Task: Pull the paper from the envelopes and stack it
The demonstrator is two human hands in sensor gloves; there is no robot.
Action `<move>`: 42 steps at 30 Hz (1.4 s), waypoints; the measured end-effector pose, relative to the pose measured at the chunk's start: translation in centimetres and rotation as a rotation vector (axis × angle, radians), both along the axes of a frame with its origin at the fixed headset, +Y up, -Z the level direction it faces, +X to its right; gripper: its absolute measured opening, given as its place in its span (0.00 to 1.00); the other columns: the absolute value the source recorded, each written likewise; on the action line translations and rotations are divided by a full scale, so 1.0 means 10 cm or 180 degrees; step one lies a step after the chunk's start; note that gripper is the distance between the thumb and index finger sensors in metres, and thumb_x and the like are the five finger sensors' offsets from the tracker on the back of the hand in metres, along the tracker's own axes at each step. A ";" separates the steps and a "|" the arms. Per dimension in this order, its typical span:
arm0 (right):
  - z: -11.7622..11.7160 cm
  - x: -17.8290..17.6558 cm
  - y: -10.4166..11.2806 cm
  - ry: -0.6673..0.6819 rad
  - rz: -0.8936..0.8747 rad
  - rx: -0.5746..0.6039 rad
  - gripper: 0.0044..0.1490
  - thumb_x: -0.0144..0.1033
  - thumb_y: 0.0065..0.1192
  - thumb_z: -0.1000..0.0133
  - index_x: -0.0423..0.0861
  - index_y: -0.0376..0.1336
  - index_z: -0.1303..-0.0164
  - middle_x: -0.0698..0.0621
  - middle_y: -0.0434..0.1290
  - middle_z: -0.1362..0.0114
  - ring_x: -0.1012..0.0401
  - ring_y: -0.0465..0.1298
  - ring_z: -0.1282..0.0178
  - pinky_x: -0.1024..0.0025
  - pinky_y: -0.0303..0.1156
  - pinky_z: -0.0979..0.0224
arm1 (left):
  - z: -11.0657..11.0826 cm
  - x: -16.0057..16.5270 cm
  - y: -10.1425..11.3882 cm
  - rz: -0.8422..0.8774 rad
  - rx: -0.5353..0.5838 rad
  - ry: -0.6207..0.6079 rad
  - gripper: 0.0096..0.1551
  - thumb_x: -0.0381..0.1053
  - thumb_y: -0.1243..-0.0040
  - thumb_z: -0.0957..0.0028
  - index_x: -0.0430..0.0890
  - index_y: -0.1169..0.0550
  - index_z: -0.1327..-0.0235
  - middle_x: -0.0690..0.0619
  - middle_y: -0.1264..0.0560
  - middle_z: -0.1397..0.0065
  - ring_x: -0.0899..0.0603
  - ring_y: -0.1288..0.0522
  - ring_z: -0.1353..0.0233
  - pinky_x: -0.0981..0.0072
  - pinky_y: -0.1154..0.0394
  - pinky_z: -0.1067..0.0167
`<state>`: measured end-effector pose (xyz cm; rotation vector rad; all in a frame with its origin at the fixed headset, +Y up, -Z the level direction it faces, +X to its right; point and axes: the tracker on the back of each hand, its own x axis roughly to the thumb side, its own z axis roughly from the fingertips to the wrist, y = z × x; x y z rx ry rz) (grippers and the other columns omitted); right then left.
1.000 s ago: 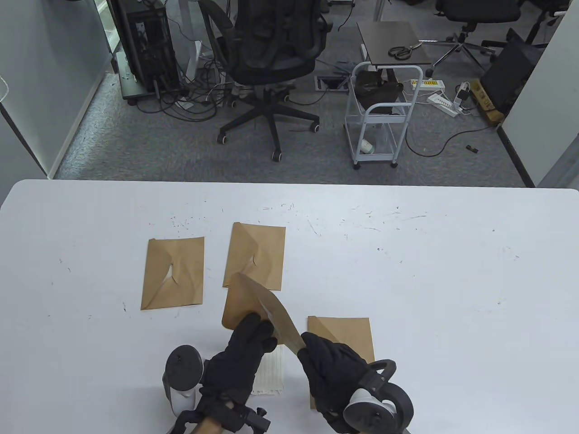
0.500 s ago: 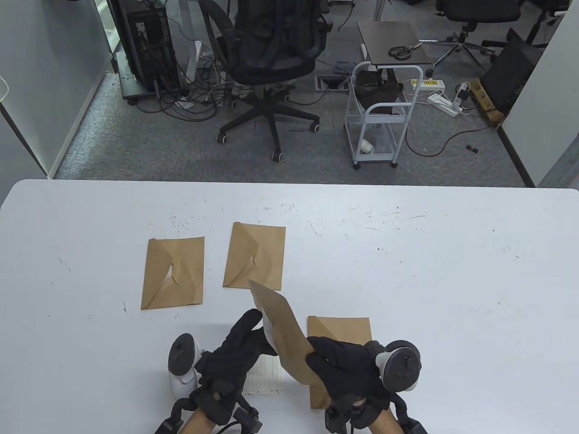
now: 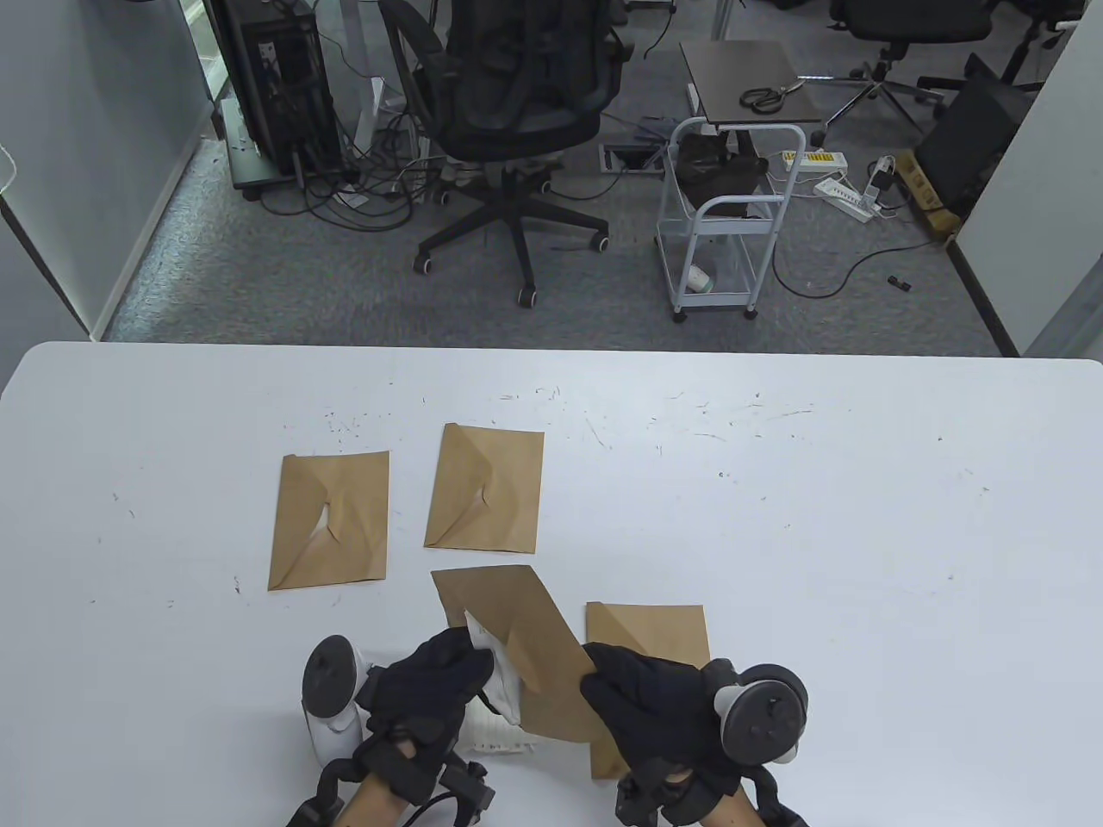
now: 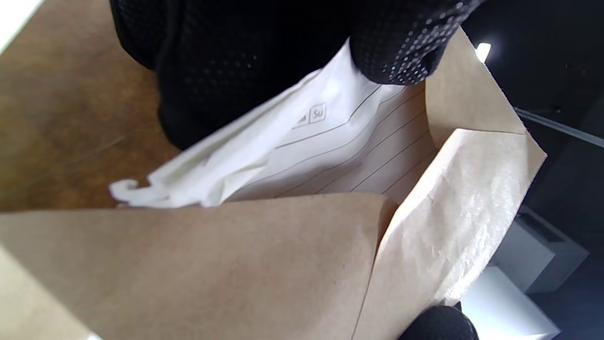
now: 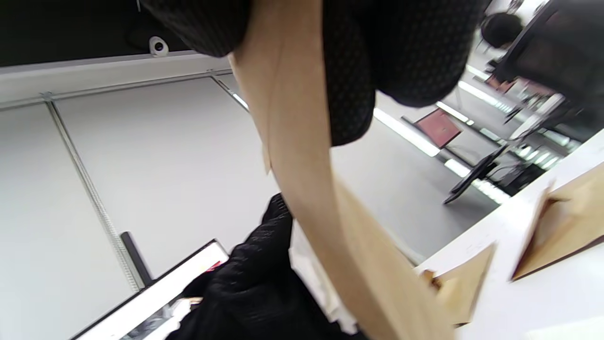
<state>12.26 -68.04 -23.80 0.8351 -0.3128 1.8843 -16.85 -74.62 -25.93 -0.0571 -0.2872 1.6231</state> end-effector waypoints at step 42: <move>-0.18 1.19 -0.02 -0.0789 -0.0758 -0.0591 0.22 0.38 0.66 0.50 0.38 0.73 0.52 0.41 0.83 0.62 0.65 0.83 0.76 0.62 0.83 0.66 | -0.23 -0.41 -0.13 -0.2968 -0.0934 0.0654 0.35 0.54 0.31 0.62 0.30 0.17 0.51 0.43 0.09 0.62 0.42 0.12 0.69 0.46 0.24 0.49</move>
